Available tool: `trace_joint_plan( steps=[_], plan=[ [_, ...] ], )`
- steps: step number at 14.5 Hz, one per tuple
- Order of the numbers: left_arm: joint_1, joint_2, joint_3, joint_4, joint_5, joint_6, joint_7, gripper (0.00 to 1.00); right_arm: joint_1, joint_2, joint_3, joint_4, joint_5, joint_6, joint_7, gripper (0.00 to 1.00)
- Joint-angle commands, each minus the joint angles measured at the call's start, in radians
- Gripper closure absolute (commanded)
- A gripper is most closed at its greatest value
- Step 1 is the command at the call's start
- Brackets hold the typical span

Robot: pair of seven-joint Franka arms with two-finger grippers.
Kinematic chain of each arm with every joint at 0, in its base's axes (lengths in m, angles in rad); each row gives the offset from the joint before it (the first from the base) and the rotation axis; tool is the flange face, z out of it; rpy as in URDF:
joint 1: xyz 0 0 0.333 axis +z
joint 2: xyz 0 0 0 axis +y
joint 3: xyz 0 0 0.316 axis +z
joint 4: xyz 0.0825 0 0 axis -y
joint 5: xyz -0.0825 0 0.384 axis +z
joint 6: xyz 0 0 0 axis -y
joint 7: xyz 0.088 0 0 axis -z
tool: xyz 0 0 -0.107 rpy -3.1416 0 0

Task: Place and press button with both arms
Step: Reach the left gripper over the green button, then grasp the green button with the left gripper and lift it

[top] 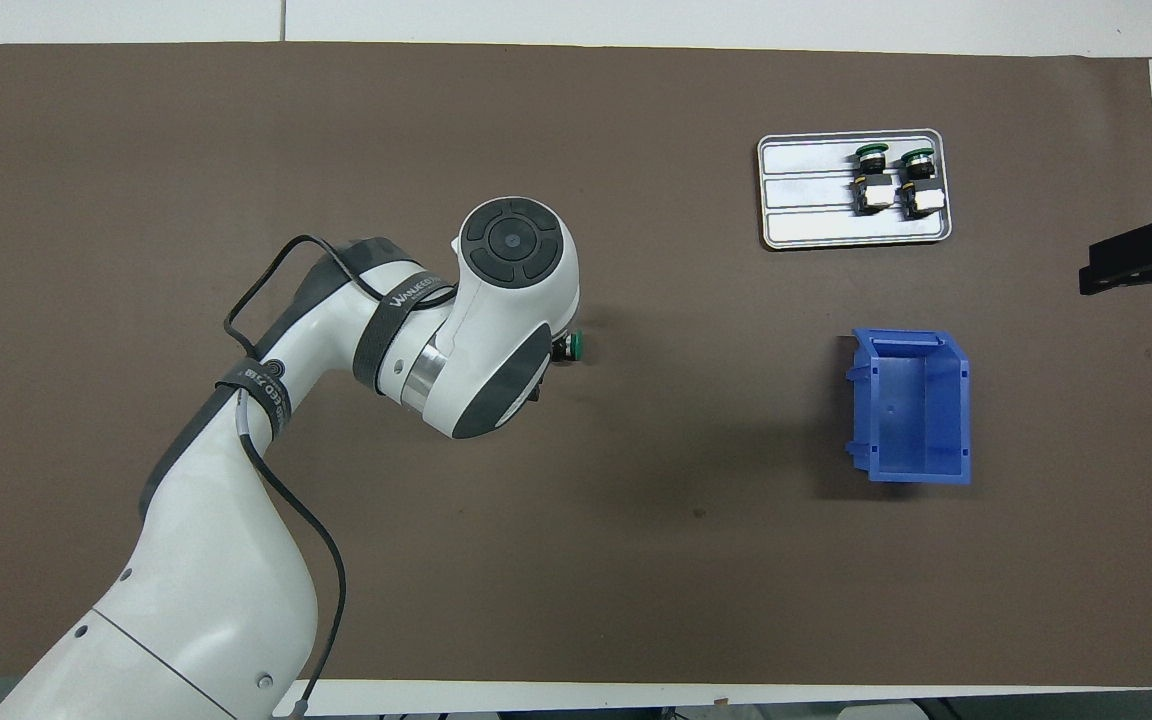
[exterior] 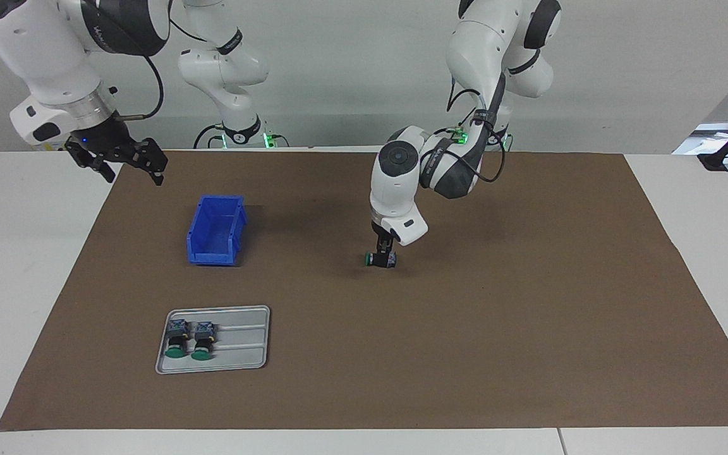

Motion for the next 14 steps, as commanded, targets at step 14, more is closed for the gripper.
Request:
trace_joint_plan(
  steps=[14],
  plan=[
    [-0.042,0.079,0.015,0.026,0.007,0.078,-0.110,0.35,-0.007,-0.011,0.005,-0.012,0.002,-0.004,-0.018,0.02]
  ],
)
